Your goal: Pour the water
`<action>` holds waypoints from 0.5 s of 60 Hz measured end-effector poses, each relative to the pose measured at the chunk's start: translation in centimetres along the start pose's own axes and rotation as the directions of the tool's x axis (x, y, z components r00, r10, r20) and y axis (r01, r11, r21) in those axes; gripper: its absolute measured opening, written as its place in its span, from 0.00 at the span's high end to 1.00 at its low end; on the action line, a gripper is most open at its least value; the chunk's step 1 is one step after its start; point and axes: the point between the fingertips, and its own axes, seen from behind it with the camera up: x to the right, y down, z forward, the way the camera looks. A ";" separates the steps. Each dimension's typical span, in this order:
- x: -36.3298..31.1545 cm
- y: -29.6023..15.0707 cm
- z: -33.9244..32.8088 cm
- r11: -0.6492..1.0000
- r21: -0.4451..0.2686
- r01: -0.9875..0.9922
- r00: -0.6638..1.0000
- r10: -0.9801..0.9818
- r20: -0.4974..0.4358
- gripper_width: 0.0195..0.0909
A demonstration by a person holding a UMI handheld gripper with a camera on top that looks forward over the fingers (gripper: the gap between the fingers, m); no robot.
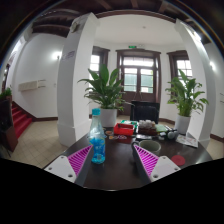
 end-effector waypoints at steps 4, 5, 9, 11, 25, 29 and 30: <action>-1.3 0.8 1.3 1.000 -0.007 0.001 1.000 -0.001 -0.001 0.15; -1.9 1.1 1.8 1.000 -0.006 0.000 1.000 0.000 0.000 0.15; -0.7 -0.7 2.0 1.000 0.002 -0.011 1.000 0.011 0.006 0.15; -0.8 -1.3 2.8 1.000 0.012 -0.023 1.000 0.023 0.006 0.15; 0.8 -4.5 9.1 0.993 0.053 -0.106 0.993 0.108 -0.035 0.16; 1.1 -5.1 10.6 0.991 0.065 -0.116 0.992 0.119 -0.051 0.16; 1.0 -5.2 11.0 0.990 0.070 -0.120 0.991 0.123 -0.050 0.16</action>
